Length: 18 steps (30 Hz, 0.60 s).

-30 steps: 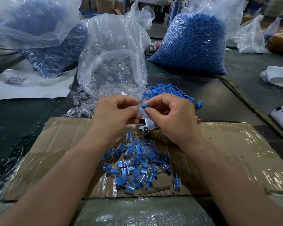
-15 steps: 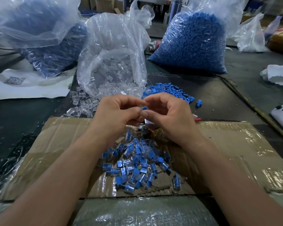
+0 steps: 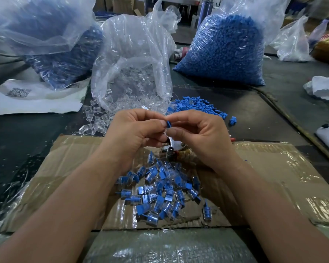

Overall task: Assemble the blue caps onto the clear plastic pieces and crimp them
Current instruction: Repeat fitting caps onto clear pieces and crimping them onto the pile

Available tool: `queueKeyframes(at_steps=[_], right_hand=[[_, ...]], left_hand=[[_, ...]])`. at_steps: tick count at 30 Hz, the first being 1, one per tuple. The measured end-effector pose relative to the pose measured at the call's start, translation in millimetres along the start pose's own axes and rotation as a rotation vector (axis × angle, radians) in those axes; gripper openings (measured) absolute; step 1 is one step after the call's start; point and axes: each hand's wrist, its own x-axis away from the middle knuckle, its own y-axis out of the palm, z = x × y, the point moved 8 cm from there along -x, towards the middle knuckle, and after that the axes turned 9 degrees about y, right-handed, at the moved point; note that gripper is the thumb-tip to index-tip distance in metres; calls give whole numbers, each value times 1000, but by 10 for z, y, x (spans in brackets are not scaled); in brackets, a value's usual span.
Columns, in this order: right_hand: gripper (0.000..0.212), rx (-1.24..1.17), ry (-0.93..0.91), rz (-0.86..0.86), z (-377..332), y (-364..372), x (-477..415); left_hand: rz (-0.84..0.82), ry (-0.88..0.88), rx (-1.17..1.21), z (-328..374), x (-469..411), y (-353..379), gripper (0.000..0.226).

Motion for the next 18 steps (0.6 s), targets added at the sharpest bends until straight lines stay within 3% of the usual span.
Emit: queueKeyframes(at_steps=[7,18], right_hand=[[19,68,-70,27,-48,-39,14],[28,133,-172,93,-106,-62,39]], left_hand=[[-83,-42,37,-19,12,70,6],[-60,-10,77,-2,0,43,19]])
